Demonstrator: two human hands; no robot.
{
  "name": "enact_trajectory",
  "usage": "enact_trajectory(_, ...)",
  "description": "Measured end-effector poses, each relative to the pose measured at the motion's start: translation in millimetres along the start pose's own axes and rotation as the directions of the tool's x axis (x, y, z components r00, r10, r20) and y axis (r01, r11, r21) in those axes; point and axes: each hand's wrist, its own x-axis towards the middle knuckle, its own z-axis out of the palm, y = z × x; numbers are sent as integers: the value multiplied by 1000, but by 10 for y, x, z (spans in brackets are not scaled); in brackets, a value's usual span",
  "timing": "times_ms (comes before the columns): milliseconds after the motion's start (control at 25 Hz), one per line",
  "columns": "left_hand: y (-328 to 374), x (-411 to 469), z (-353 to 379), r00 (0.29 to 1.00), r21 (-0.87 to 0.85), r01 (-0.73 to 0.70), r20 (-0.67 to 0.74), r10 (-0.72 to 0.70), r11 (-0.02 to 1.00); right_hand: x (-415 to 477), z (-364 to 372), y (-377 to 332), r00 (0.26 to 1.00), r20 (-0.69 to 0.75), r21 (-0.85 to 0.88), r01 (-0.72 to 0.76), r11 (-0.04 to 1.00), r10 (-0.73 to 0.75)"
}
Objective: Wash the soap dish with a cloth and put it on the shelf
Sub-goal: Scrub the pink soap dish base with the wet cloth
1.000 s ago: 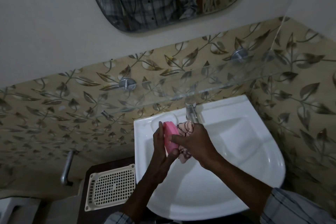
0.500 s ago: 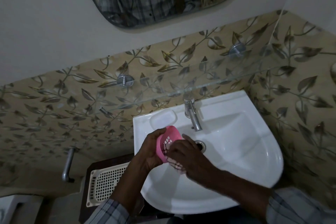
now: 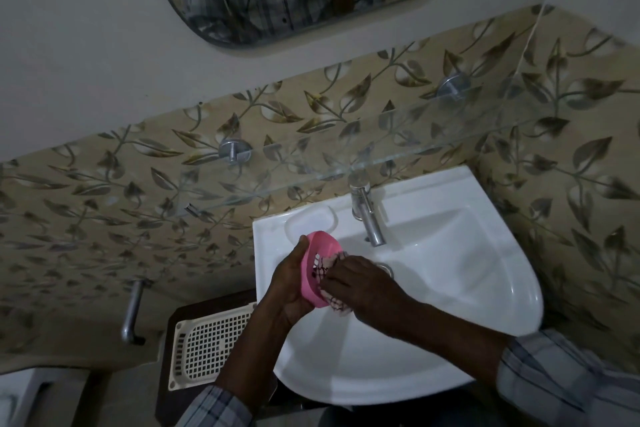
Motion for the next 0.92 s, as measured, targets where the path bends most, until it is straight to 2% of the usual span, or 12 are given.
enact_trajectory(80,18,-29,78,998,19,-27,-63,28,999,46,-64,-55,998,34,3,-62,998,62)
enact_trajectory(160,-122,-29,128,975,64,-147,-160,155,987,143,2,-258,918,60,192,-397,898,393)
enact_trajectory(240,-295,-16,149,911,250,-306,-202,358,919,332,22,-329,574,191,531,-743,408,796)
enact_trajectory(280,-337,-61,162,900,314,-344,-158,406,885,354,49,-318,439,272,642,-746,179,856)
enact_trajectory(320,-317,-105,161,902,327,-351,-135,411,878,319,91,-315,424,283,692,-711,122,860)
enact_trajectory(400,-149,-150,138,916,252,-326,-153,370,911,160,71,-352,668,160,682,-608,408,727)
enact_trajectory(480,-41,-188,126,959,148,-244,-114,261,959,-34,51,-225,951,6,398,-284,872,308)
enact_trajectory(520,-35,-207,117,973,126,-198,-98,210,972,-85,70,-77,998,23,188,-65,980,62)
enact_trajectory(560,-45,-220,107,980,115,-159,-99,171,981,-53,25,64,994,109,98,9,995,-20)
enact_trajectory(680,-31,-193,84,986,20,-146,-75,147,989,242,-175,415,929,177,81,-344,936,326)
enact_trajectory(840,20,-179,94,988,-28,-145,-58,144,989,101,-42,183,997,49,-135,62,989,-56)
enact_trajectory(920,-61,-184,109,978,0,-169,-122,168,986,48,-10,-160,991,127,-49,-33,998,39)
